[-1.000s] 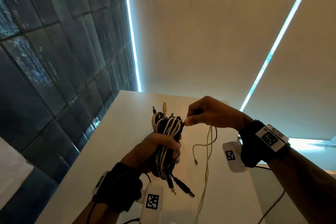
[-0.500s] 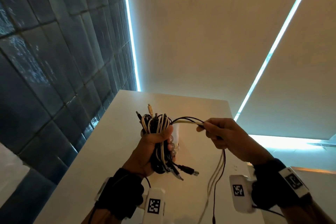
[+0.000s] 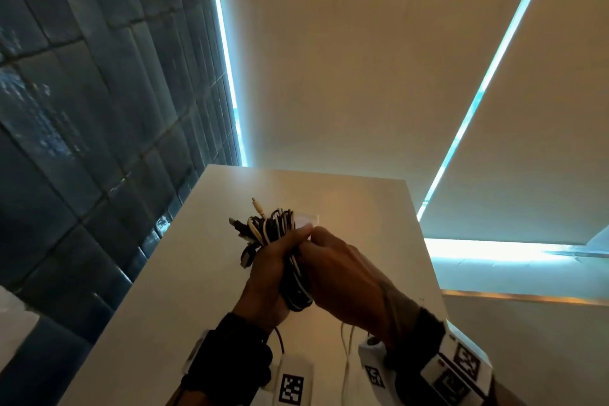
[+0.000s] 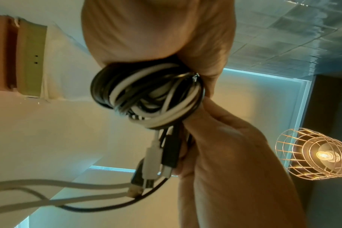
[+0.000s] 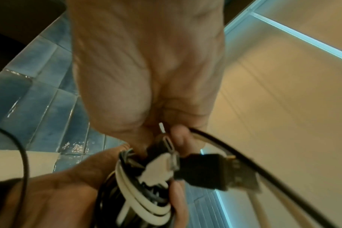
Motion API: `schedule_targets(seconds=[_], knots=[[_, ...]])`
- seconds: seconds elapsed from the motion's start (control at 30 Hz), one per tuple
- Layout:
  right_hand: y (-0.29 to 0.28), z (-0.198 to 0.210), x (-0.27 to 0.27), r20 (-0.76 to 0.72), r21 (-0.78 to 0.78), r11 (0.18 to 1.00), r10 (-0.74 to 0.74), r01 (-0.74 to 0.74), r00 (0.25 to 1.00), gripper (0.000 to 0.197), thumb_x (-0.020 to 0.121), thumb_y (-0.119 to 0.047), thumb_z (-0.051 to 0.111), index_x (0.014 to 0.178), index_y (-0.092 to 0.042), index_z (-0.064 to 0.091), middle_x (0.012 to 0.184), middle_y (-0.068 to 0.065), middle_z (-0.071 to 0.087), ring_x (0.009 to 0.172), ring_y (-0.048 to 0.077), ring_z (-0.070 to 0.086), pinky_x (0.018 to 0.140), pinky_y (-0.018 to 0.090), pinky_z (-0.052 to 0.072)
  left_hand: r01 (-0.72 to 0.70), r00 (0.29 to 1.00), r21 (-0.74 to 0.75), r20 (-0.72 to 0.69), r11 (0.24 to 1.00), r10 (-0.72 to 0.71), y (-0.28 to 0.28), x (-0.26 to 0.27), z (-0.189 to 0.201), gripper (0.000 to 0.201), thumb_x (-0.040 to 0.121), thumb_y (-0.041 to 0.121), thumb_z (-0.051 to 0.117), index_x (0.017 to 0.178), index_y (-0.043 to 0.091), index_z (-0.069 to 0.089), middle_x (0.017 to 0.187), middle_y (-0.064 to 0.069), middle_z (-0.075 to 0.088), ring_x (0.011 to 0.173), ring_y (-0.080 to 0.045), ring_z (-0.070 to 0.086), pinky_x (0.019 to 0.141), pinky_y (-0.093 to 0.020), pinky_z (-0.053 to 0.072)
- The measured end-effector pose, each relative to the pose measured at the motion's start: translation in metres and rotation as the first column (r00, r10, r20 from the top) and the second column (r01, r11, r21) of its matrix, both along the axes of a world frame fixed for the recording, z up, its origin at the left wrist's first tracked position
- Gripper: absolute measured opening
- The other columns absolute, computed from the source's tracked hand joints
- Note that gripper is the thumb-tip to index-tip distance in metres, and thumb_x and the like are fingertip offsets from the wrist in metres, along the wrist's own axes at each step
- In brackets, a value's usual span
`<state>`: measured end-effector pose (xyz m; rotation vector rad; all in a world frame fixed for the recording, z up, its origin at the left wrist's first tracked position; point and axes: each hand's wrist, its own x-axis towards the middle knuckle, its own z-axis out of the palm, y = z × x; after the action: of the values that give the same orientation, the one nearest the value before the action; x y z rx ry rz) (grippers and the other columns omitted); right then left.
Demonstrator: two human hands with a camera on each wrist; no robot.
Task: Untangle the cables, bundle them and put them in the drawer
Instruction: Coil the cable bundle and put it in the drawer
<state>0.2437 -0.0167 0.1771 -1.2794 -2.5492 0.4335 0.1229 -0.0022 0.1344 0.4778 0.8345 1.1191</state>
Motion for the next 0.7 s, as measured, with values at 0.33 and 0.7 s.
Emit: schedule_targets(seconds=[0.33, 0.7], knots=[[-0.022, 0.0, 0.017, -0.207, 0.189, 0.974, -0.084, 0.124, 0.975, 0.02, 0.096, -0.021, 0.055, 0.115, -0.02, 0.061, 0.091, -0.011, 0.057, 0.072, 0.007, 0.055, 0.062, 0.019, 0.049, -0.285, 0.957, -0.003, 0.049, 0.958, 0.285, 0.029, -0.017, -0.006, 0.015, 0.086, 0.006, 0.053, 0.071, 0.008, 0.056, 0.069, -0.008, 0.057, 0.058, -0.018, 0.059, 0.059, -0.029, 0.051], [-0.017, -0.043, 0.068, -0.582, -0.556, 0.83, -0.427, 0.044, 0.692, 0.033, 0.087, -0.04, 0.058, 0.076, -0.015, 0.075, 0.048, -0.009, 0.038, 0.046, 0.01, 0.029, 0.044, 0.022, 0.026, -0.234, 0.96, 0.097, 0.181, 0.967, 0.214, 0.035, -0.048, 0.019, 0.008, 0.081, 0.01, 0.056, 0.075, 0.008, 0.059, 0.067, -0.006, 0.063, 0.061, -0.017, 0.062, 0.062, -0.026, 0.056]])
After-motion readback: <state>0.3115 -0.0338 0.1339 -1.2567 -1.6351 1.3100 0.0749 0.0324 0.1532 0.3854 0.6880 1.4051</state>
